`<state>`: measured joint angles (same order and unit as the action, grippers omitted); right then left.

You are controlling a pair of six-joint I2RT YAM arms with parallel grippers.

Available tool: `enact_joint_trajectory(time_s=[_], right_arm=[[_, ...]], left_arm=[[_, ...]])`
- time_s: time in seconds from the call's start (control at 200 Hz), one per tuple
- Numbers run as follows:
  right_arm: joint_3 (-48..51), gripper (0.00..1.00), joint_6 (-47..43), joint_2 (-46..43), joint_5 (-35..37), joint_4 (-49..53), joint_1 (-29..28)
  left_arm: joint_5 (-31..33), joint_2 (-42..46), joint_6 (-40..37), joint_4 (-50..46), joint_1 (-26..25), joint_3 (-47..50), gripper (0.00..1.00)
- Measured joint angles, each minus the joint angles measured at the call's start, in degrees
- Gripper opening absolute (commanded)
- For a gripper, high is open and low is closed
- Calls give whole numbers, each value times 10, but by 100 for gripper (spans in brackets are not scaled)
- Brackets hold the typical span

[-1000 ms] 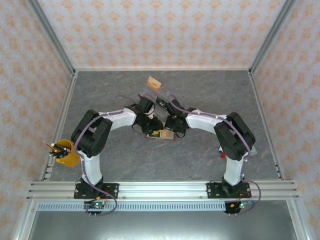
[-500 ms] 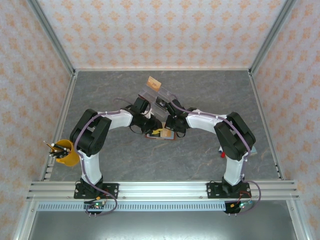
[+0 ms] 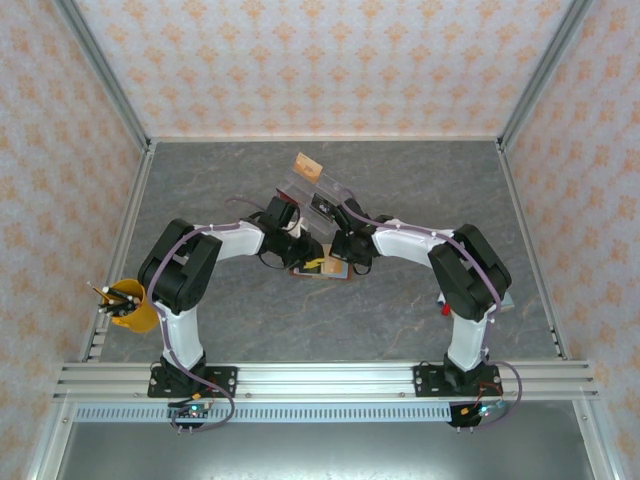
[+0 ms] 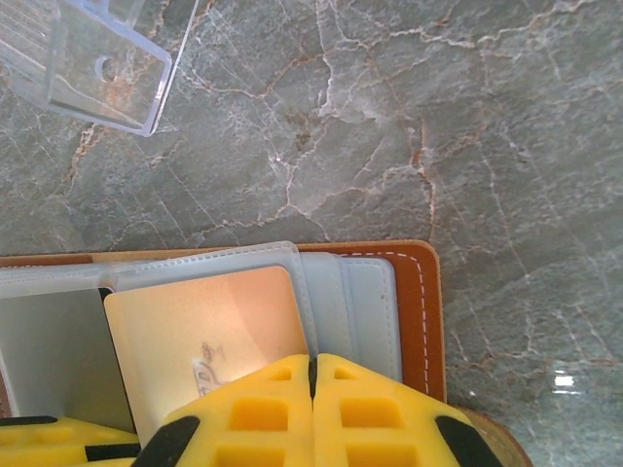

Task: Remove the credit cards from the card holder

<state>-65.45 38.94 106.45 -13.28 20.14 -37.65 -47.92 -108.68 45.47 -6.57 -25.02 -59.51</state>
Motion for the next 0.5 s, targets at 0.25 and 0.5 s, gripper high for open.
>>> enact_joint_trajectory(time_s=[0.25, 0.5], right_arm=[[1, 5, 0, 0, -1, -2, 0], [4, 3, 0, 0, -8, -7, 3]], left_arm=[[3, 0, -5, -3, 0, 0, 16], [3, 0, -5, -3, 0, 0, 15]])
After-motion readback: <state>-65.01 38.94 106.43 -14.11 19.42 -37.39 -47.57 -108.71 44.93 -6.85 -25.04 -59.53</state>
